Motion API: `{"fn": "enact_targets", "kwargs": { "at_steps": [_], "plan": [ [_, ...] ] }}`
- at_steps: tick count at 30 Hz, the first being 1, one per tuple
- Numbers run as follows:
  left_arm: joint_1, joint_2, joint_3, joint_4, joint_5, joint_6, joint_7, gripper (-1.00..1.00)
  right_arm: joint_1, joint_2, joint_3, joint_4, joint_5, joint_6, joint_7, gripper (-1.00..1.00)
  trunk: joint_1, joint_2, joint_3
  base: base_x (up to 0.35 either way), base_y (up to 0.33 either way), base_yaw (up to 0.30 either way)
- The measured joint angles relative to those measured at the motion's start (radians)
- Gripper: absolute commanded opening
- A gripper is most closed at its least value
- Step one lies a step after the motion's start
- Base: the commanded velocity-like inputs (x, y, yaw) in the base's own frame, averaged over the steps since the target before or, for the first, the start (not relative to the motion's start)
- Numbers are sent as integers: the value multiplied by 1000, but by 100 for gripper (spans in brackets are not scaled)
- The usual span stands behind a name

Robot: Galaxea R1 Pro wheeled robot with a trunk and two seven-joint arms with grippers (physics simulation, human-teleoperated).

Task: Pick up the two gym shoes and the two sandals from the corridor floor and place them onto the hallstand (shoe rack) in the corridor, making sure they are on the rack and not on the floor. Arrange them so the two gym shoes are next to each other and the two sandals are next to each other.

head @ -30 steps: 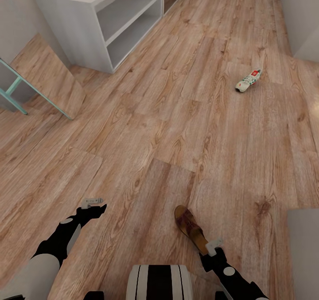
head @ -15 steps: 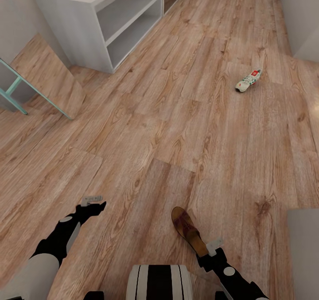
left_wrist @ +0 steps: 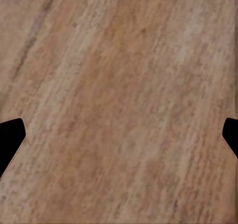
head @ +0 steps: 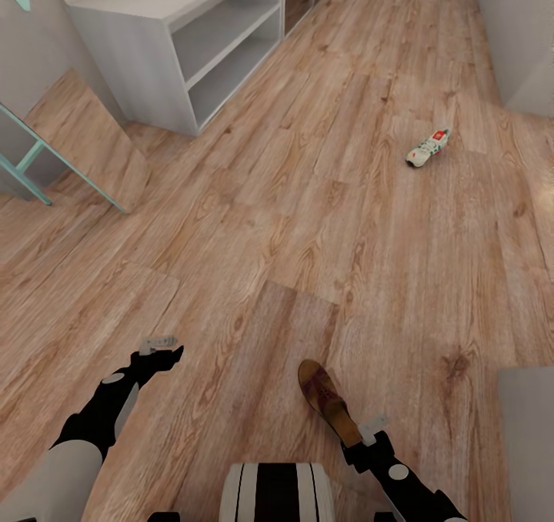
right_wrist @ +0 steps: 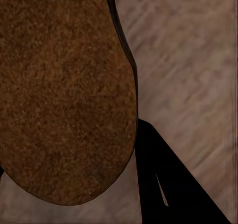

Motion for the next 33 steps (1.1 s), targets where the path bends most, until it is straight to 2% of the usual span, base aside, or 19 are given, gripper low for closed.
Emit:
{"fn": "enact_targets", "kwargs": {
  "at_steps": [19, 23, 24, 27, 33],
  "plan": [
    [3, 3, 2, 2, 1, -5, 0, 100, 0, 0, 2, -15, -2, -5, -2, -100, -9, 4, 74, 0, 0, -2],
    [50, 7, 7, 13, 4, -29, 4, 100, 0, -3, 2, -24, -2, -9, -3, -100, -10, 5, 94, 0, 0, -61],
    [91, 7, 8, 16, 2, -91, 8, 100, 1, -3, 0, -21, -2, -12, -4, -100, -11, 6, 99, 0, 0, -78],
    [140, 7, 8, 17, 1, -146, 11, 100, 1, -4, 0, -20, -3, -15, -6, -100, -12, 6, 115, 0, 0, -79],
    [233, 14, 20, 16, 2, -182, 12, 100, 3, -4, -2, -19, -2, -55, -7, -100, -15, 8, 148, 0, 0, -81]
  ]
}}
